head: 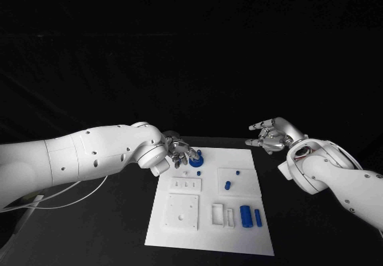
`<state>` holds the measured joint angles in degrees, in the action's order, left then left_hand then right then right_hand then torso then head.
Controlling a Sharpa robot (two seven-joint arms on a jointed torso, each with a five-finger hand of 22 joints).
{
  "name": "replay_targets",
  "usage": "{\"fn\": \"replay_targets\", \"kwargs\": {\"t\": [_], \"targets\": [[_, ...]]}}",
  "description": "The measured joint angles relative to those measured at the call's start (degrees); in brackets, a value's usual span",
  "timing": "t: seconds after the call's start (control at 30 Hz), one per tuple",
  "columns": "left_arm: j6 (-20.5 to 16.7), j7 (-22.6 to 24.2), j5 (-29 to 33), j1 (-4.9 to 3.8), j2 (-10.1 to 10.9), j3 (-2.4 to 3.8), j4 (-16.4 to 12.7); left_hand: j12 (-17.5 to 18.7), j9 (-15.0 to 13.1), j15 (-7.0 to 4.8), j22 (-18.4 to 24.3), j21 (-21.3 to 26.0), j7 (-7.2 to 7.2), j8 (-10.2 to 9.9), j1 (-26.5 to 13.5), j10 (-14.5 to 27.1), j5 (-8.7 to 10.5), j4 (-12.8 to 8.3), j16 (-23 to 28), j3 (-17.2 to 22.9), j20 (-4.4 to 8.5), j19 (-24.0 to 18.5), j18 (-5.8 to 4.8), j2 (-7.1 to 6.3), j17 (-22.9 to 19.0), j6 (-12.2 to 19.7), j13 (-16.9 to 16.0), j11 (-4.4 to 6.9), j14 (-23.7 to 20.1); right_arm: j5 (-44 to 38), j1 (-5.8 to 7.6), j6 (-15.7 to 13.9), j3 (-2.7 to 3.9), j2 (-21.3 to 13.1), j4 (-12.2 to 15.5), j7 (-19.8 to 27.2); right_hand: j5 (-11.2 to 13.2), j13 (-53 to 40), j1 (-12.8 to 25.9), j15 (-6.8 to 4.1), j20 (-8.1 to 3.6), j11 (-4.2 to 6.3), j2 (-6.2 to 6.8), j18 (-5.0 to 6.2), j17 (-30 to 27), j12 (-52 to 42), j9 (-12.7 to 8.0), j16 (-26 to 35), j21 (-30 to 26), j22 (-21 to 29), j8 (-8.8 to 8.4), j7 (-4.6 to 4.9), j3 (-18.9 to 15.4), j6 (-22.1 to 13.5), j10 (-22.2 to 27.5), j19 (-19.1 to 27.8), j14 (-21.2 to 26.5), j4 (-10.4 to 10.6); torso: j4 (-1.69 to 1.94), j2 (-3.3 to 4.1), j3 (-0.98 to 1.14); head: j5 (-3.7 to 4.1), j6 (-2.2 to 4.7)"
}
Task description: Assemble the parts on the task board
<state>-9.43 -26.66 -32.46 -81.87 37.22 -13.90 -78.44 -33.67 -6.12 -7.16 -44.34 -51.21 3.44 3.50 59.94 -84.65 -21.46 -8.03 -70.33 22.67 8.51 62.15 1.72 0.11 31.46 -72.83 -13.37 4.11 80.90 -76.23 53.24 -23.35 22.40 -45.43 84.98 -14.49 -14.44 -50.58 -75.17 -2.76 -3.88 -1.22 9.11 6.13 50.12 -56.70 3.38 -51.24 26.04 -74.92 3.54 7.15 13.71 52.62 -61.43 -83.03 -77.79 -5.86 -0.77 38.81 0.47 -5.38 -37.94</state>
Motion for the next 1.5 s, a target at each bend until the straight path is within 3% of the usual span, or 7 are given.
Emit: {"fn": "replay_targets", "kwargs": {"t": [0.1, 0.23, 0.87, 1.2, 1.5], "targets": [[0.3, -0.3, -0.9, 0.49, 0.1, 0.0, -0.3, 0.0, 0.0, -0.02, -0.1, 0.0, -0.01, 0.0, 0.0, 0.0, 0.01, 0.0, 0.0, 0.0, 0.0, 0.0, 0.0, 0.0, 0.1, 0.0, -0.1, 0.0, 0.1, 0.9, 0.05, 0.0, 0.66, 0.4, -1.3, 0.4, -0.3, 0.1, 0.0, 0.0, 0.0, 0.0, 0.0, -0.01, 0.0, 0.0, 0.0, 0.0, 0.0, 0.0, 0.0, 0.0, 0.3, 0.0, 0.0, 0.0, 0.0, -0.3, 0.0, -0.28, 0.0, -0.02, -0.49], [0.4, -0.7, -2.1, 1.28, 0.3, 0.0, -0.5, -0.4, 0.0, -0.1, -0.2, 0.0, -0.02, 0.0, -0.2, 0.0, 0.22, 0.0, -0.4, 0.0, 0.0, 0.0, 0.0, 0.25, 0.3, 0.0, -0.1, -0.01, 0.1, 1.9, 0.27, 0.0, 1.05, 1.1, -2.7, 0.7, -1.6, 0.1, 0.1, 0.0, 0.0, 0.0, -0.11, -0.02, 0.0, -0.1, 0.0, 0.0, 0.0, 0.0, 0.0, -0.01, 0.6, 0.4, 0.0, 0.0, 0.0, -0.9, 0.08, -0.55, 0.01, 0.07, -0.99], [0.4, -2.5, -10.4, 5.45, 0.6, -0.02, -0.8, -0.8, 0.0, -0.22, -0.6, -0.2, -0.03, 0.0, -0.6, 0.0, -0.26, -0.7, -1.3, 0.6, -0.01, 0.0, 0.01, 0.62, 1.2, 0.0, -0.3, -0.02, 0.0, 3.6, 1.06, 0.0, 1.37, 2.2, -6.2, 1.7, -3.3, 0.4, 0.4, 0.0, 0.0, 0.0, -0.38, -0.06, 0.0, -0.2, 0.0, 0.0, 0.0, 0.0, 0.0, -0.03, 1.3, 0.8, 0.0, 0.0, 0.0, -1.6, 0.17, -0.69, 0.01, -0.2, -2.85], [0.4, -3.3, -11.8, 6.65, 0.6, -0.03, -0.2, -0.8, 0.0, -0.21, -0.9, -0.2, -0.03, 0.0, -1.1, 0.0, -0.26, -1.3, -1.3, 1.1, -0.01, 0.0, 0.01, 1.14, 1.2, 0.0, -0.4, -0.03, 0.0, 3.7, 1.38, 0.1, 1.37, 2.6, -7.5, 1.8, -3.3, 0.4, 0.7, -0.13, 0.0, -0.01, -0.48, -0.09, 0.0, -0.2, 0.0, 0.0, 0.0, 0.0, 0.0, -0.03, 1.4, 0.8, 0.0, 0.0, 0.1, -1.7, 0.13, -0.69, 0.01, -0.24, -3.24], [0.7, -3.9, -12.1, 7.06, 0.4, -0.03, 0.7, -0.8, 0.0, -0.1, -1.1, -0.2, -0.03, 0.0, -1.3, 0.1, -0.32, -1.5, -1.6, 1.0, -0.01, 0.0, 0.01, 1.3, 1.2, 0.0, -0.4, -0.13, 0.0, 3.8, 1.46, 0.2, 1.37, 2.9, -7.9, 1.8, -3.3, 0.4, 0.8, -0.21, 0.0, -0.01, -0.37, -0.14, 0.0, -0.2, 0.0, 0.0, 0.0, 0.0, 0.0, -0.03, 1.4, 0.8, 0.0, 0.0, 0.2, -1.7, 0.1, -0.63, -0.05, -0.27, -3.21]]}}
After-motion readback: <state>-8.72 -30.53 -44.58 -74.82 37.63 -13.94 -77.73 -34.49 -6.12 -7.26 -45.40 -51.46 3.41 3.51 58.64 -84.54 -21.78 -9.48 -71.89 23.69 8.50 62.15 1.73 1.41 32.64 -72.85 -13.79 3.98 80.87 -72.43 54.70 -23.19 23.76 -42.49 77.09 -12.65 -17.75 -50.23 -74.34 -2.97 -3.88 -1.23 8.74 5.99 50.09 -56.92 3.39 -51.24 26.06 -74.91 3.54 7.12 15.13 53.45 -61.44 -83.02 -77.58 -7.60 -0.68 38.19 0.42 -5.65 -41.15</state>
